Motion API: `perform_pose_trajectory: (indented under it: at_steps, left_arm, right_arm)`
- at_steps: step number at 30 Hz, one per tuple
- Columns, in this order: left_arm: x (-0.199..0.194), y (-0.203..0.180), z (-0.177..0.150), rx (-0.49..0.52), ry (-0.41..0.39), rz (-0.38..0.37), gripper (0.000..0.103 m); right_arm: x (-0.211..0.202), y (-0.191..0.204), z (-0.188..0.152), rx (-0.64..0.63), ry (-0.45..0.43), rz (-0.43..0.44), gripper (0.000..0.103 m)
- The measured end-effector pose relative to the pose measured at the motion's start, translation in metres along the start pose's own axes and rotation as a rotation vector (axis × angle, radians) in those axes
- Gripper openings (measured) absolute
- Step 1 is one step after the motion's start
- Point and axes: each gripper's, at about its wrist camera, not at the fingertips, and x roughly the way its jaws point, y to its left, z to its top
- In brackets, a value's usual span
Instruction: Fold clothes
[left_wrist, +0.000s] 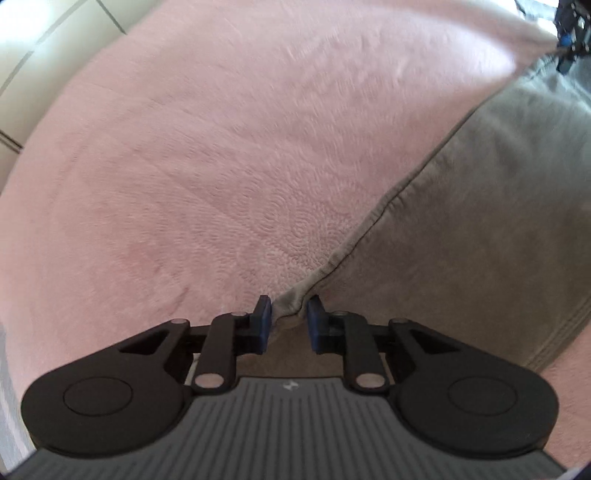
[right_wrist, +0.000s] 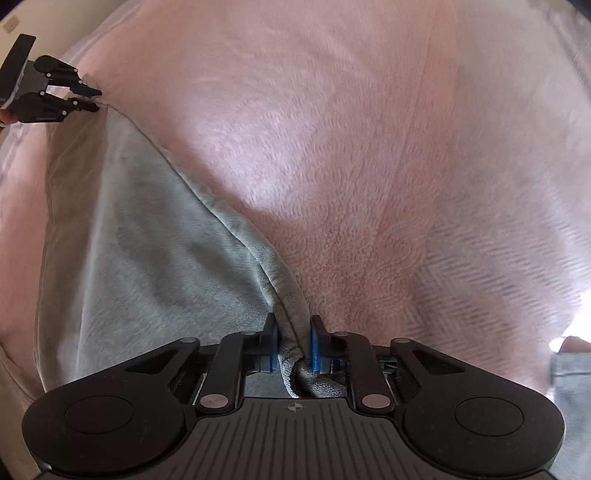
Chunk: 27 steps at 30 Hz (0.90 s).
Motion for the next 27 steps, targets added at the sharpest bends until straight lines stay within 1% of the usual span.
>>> perform_pose_trajectory:
  at_steps: [4, 7, 10, 12, 14, 16, 17, 19, 20, 21, 22, 23, 25, 27]
  left_arm:
    - [-0.047, -0.013, -0.013, -0.066, -0.073, 0.060, 0.016]
    - [-0.094, -0.032, -0.037, -0.149, -0.118, 0.124, 0.016]
    - [-0.140, -0.055, -0.063, -0.233, -0.155, 0.182, 0.016]
    - [-0.168, -0.086, -0.092, -0.294, -0.144, 0.197, 0.016]
    - [-0.197, -0.116, -0.121, -0.356, -0.134, 0.212, 0.016]
    - [-0.221, -0.153, -0.153, -0.441, -0.096, 0.207, 0.015]
    - [-0.232, -0.174, -0.171, -0.491, -0.065, 0.196, 0.015]
    - [-0.246, -0.220, -0.206, -0.584, 0.017, 0.176, 0.016]
    - [-0.251, -0.242, -0.223, -0.634, 0.063, 0.163, 0.017]
    - [-0.255, -0.261, -0.238, -0.690, 0.107, 0.145, 0.018]
    - [-0.258, -0.277, -0.251, -0.744, 0.141, 0.131, 0.017]
    - [-0.262, -0.291, -0.262, -0.797, 0.157, 0.124, 0.017]
    - [-0.273, -0.308, -0.278, -0.899, 0.128, 0.128, 0.017]
    - [-0.276, -0.312, -0.287, -0.990, 0.068, 0.136, 0.018]
  right_arm:
    - [-0.039, 0.029, -0.014, -0.044, -0.104, -0.096, 0.013]
    - [-0.077, 0.062, -0.028, -0.102, -0.202, -0.181, 0.013]
    - [-0.113, 0.101, -0.056, -0.163, -0.283, -0.240, 0.013]
    - [-0.134, 0.129, -0.079, -0.209, -0.323, -0.270, 0.013]
    - [-0.145, 0.157, -0.109, -0.255, -0.329, -0.274, 0.013]
    - [-0.154, 0.184, -0.145, -0.295, -0.310, -0.255, 0.013]
    - [-0.154, 0.197, -0.165, -0.306, -0.286, -0.237, 0.013]
    - [-0.147, 0.224, -0.206, -0.330, -0.204, -0.217, 0.015]
    - [-0.140, 0.238, -0.227, -0.354, -0.167, -0.222, 0.020]
    - [-0.133, 0.251, -0.247, -0.376, -0.129, -0.234, 0.022]
    - [-0.125, 0.262, -0.264, -0.388, -0.084, -0.248, 0.029]
    - [-0.120, 0.270, -0.278, -0.379, -0.050, -0.261, 0.049]
    - [-0.118, 0.276, -0.298, -0.302, -0.050, -0.273, 0.077]
    - [-0.123, 0.268, -0.307, -0.175, -0.109, -0.247, 0.077]
